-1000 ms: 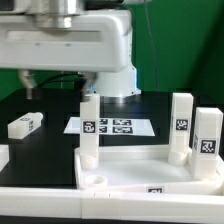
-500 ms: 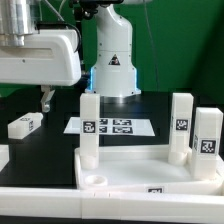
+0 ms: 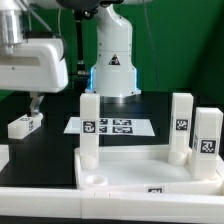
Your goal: Assemble desk
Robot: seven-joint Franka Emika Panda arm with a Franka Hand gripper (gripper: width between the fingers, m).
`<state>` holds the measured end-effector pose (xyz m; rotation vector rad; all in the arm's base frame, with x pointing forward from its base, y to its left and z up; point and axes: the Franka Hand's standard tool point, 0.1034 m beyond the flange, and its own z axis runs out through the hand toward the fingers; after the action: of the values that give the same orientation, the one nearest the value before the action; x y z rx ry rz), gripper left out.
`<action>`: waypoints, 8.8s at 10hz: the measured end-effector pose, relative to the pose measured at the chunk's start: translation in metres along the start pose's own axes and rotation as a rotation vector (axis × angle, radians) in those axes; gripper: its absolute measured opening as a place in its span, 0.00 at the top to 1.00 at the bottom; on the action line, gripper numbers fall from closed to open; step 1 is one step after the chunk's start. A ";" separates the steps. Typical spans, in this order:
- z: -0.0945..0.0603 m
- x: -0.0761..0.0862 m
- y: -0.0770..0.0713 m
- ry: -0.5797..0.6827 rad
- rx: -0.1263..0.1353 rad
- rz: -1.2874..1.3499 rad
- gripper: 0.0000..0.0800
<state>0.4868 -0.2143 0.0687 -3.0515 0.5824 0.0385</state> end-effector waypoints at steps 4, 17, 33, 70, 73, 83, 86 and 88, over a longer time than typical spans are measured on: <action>0.020 -0.013 0.015 -0.025 -0.013 0.018 0.19; 0.039 -0.049 0.045 -0.791 -0.087 -0.206 0.19; 0.060 -0.068 0.053 -1.092 -0.126 -0.152 0.19; -0.109 0.080 -0.098 0.133 -0.077 -0.457 0.64; -0.107 0.081 -0.101 0.152 -0.081 -0.465 0.64; -0.109 0.100 -0.146 0.308 -0.036 -0.422 0.64; -0.105 0.099 -0.187 0.320 -0.026 -0.475 0.64; -0.100 0.104 -0.202 0.317 -0.026 -0.499 0.64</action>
Offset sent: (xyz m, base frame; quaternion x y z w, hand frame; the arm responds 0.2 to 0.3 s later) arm 0.0000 0.0000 0.0000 0.0000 0.0000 0.0000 1.0000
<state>0.6598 -0.0683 0.1709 -3.1474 -0.1900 -0.4576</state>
